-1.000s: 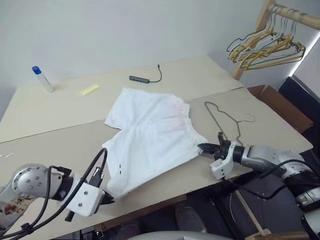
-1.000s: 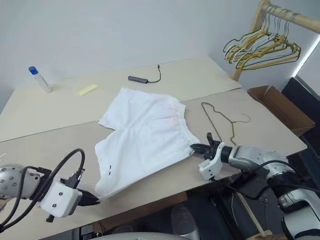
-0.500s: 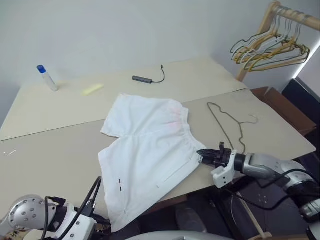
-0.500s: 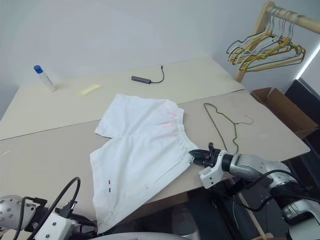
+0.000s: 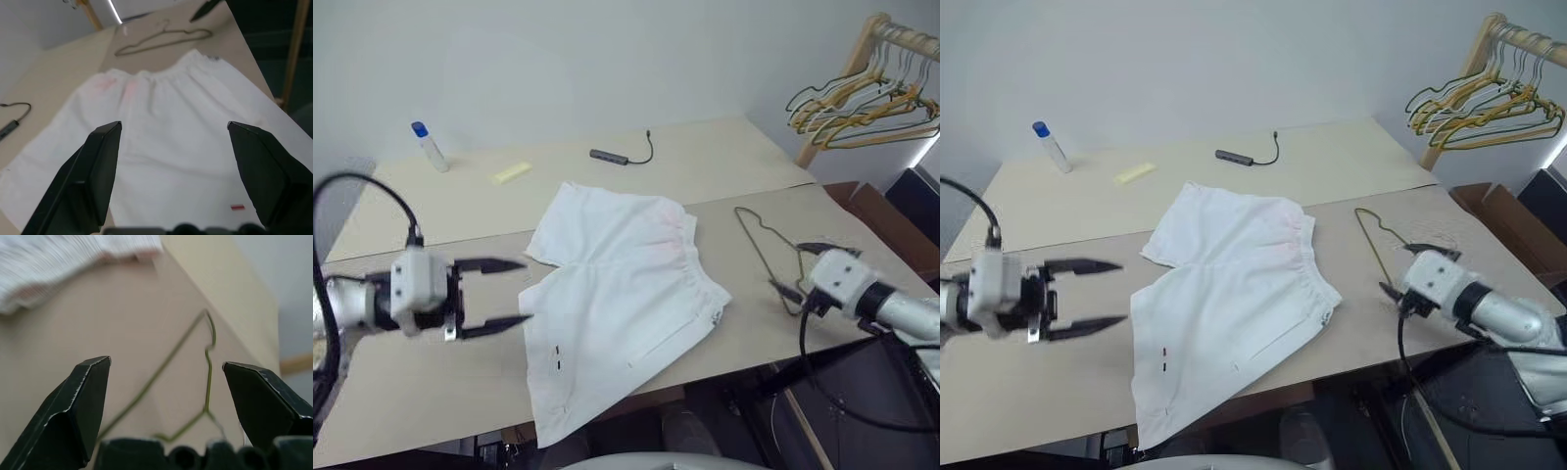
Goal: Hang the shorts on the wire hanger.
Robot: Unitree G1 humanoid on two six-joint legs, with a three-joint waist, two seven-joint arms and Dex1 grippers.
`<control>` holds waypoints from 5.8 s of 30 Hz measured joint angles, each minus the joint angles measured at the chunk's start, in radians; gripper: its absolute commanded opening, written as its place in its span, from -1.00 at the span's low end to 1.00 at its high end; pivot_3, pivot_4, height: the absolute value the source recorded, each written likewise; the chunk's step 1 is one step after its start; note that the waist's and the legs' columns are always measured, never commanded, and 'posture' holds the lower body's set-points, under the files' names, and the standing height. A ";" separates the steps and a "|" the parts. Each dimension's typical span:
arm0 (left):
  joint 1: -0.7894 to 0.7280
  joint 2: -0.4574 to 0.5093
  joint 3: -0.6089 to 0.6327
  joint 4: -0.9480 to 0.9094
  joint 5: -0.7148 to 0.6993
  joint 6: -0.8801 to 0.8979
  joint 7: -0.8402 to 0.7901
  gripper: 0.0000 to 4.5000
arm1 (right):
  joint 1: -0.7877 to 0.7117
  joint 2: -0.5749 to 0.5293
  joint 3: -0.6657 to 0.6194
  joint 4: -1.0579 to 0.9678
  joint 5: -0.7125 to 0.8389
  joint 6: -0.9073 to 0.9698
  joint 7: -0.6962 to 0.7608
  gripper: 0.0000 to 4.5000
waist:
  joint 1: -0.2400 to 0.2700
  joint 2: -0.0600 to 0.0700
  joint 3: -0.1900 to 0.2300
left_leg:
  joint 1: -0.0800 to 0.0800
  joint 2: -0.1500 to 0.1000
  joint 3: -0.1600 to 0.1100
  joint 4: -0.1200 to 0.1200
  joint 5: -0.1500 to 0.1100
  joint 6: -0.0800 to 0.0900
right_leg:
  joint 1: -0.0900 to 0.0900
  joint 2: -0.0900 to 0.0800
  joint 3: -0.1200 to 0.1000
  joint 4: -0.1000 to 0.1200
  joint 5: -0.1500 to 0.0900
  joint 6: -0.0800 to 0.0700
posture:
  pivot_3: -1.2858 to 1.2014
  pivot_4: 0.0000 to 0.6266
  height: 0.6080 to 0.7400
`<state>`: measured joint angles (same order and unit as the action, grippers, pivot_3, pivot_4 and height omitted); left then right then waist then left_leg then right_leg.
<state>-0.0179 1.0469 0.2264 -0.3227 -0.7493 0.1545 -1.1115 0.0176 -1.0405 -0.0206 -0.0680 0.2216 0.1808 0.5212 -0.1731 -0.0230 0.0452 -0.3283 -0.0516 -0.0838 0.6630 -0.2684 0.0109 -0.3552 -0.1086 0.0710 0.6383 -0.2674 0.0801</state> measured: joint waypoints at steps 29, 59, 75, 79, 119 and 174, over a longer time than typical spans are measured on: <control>-0.439 -0.393 -0.259 -0.031 0.046 0.375 0.217 0.69 | -0.339 0.169 0.079 0.206 -0.226 0.441 -0.121 -0.99 | -0.041 0.006 -0.002 | -0.013 -0.004 0.000 0.008 -0.002 0.000 | -0.006 -0.002 0.001 -0.010 0.006 0.006 | -0.20 -1.00 1.00; -0.914 -0.480 -0.624 0.601 0.462 0.457 -0.138 0.69 | -0.640 -0.018 0.349 0.353 -1.123 -0.868 -0.608 -0.99 | -0.179 0.007 -0.002 | -0.024 -0.007 -0.001 0.015 -0.004 0.003 | -0.015 -0.003 0.002 -0.008 0.011 0.003 | -0.23 -1.00 1.00; -0.863 -0.473 -0.563 0.548 0.472 0.525 -0.111 -0.99 | -0.640 -0.003 0.315 0.353 -1.133 -0.818 -0.607 -1.00 | -0.198 0.007 -0.002 | -0.024 -0.007 -0.001 0.016 -0.004 0.003 | -0.014 -0.004 0.002 -0.007 0.011 0.003 | -0.22 -1.00 1.00; -0.859 -0.467 -0.538 0.549 0.477 0.504 -0.082 -1.00 | -0.640 -0.003 0.310 0.353 -1.122 -0.828 -0.608 -0.89 | -0.199 0.007 -0.002 | -0.023 -0.007 -0.001 0.015 -0.004 0.003 | -0.014 -0.004 0.002 -0.007 0.011 0.003 | -0.21 -1.00 1.00; -0.759 -0.324 -0.505 0.422 0.591 0.248 -0.183 -1.00 | -0.957 0.223 0.438 0.364 -0.122 0.188 0.827 -0.49 | -0.034 0.007 -0.002 | -0.052 -0.012 -0.002 0.022 -0.003 0.001 | -0.052 -0.009 0.001 0.009 0.017 0.002 | -0.10 -1.00 1.00; -0.324 -0.307 -0.123 0.122 0.210 0.224 -0.055 0.99 | -0.480 0.206 0.042 0.516 0.194 0.859 0.582 -1.00 | -0.005 0.019 -0.017 | -0.034 -0.006 0.002 0.021 -0.005 0.004 | -0.030 -0.005 0.001 0.002 0.016 0.002 | -0.06 -1.00 1.00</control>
<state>-0.3423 0.7396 0.1031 -0.2007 -0.5395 0.3782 -1.1666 -0.4626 -0.8344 0.0212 0.4483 0.4157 1.0402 1.1027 -0.1786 -0.0035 0.0286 -0.3620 -0.0578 -0.0816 0.6836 -0.2731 0.0154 -0.3853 -0.1136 0.0720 0.6405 -0.2511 0.0823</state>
